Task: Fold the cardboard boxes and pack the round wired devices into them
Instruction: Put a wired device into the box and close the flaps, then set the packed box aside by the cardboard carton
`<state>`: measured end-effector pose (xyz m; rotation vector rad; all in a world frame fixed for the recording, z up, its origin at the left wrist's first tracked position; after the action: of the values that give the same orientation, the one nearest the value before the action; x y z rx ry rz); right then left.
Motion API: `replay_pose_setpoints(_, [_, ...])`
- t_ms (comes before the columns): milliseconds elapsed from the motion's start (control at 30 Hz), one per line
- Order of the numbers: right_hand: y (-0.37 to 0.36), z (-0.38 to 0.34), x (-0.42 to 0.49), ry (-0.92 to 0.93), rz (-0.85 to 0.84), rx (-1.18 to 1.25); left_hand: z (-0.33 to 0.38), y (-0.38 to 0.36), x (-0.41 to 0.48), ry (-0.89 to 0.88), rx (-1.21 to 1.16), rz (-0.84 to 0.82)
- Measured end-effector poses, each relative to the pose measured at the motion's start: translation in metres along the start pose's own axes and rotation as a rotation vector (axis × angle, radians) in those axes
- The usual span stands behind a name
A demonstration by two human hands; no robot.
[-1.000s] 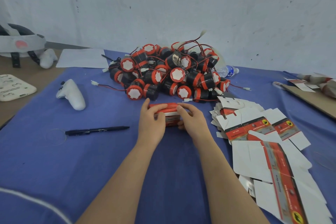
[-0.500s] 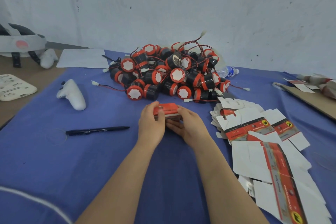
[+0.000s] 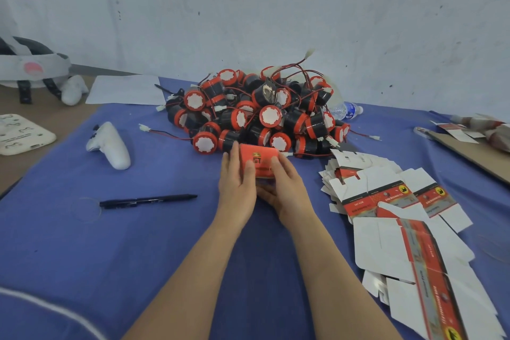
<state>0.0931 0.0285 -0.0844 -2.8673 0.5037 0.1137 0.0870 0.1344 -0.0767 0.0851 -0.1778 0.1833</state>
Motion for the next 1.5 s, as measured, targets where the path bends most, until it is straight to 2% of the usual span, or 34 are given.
replay_pose_setpoints(100, [0.001,-0.002,0.000,0.071,-0.009,-0.039,0.008,0.000,-0.001,-0.054,-0.127,-0.018])
replay_pose_setpoints(167, [0.001,-0.006,0.000,0.080,0.009,-0.017,0.012,0.005,0.001,-0.044,-0.220,0.012])
replay_pose_setpoints(300, [0.013,-0.028,-0.012,0.186,0.035,-0.100,0.031,0.007,-0.005,-0.010,-0.341,-0.029])
replay_pose_setpoints(400, [0.045,-0.064,-0.034,0.270,0.153,-0.138,0.066,-0.019,-0.023,-0.009,-0.430,-0.087])
replay_pose_setpoints(467, [0.087,-0.101,-0.054,0.377,0.312,-0.175,0.101,-0.061,-0.045,-0.008,-0.491,-0.186])
replay_pose_setpoints(600, [0.219,-0.177,-0.131,0.471,0.763,-0.261,0.178,-0.179,-0.131,0.053,-0.570,-0.478])
replay_pose_setpoints(733, [0.363,-0.230,-0.261,0.509,1.231,-0.406,0.244,-0.289,-0.280,0.099,-0.557,-0.868])
replay_pose_setpoints(800, [0.419,-0.241,-0.335,0.447,1.450,-0.484,0.267,-0.327,-0.365,0.086,-0.467,-1.101])
replay_pose_setpoints(900, [0.471,-0.241,-0.431,0.242,1.712,-0.595,0.283,-0.345,-0.484,0.106,-0.265,-1.502])
replay_pose_setpoints(933, [0.480,-0.238,-0.455,0.163,1.790,-0.628,0.285,-0.341,-0.513,0.164,-0.243,-1.599])
replay_pose_setpoints(1000, [0.487,-0.233,-0.485,0.107,1.899,-0.682,0.286,-0.332,-0.549,0.267,-0.250,-1.683])
replay_pose_setpoints(1100, [0.482,-0.231,-0.487,0.293,1.852,-0.663,0.281,-0.324,-0.565,0.399,-0.298,-1.721])
replay_pose_setpoints(1167, [0.471,-0.227,-0.469,0.431,1.736,-0.485,0.279,-0.315,-0.557,0.563,-0.380,-1.777])
replay_pose_setpoints(1233, [0.456,-0.224,-0.440,0.511,1.605,-0.306,0.278,-0.313,-0.531,0.551,-0.414,-1.723])
replay_pose_setpoints(1333, [0.427,-0.222,-0.382,0.574,1.426,-0.194,0.275,-0.311,-0.463,0.341,-0.396,-1.473])
replay_pose_setpoints(1500, [0.345,-0.189,-0.263,0.523,1.013,-0.271,0.225,-0.280,-0.307,0.031,-0.307,-0.812])
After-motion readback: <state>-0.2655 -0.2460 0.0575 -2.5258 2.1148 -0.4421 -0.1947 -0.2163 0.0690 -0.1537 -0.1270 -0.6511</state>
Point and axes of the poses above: each hand's wrist, its own x-axis towards the middle knuckle, its own y-axis out of the back of the hand, z = x × y, the point moved 4 cm from there along x, towards the middle knuckle, and after that the axes turned 8 degrees about z, right-handed, at the moved point
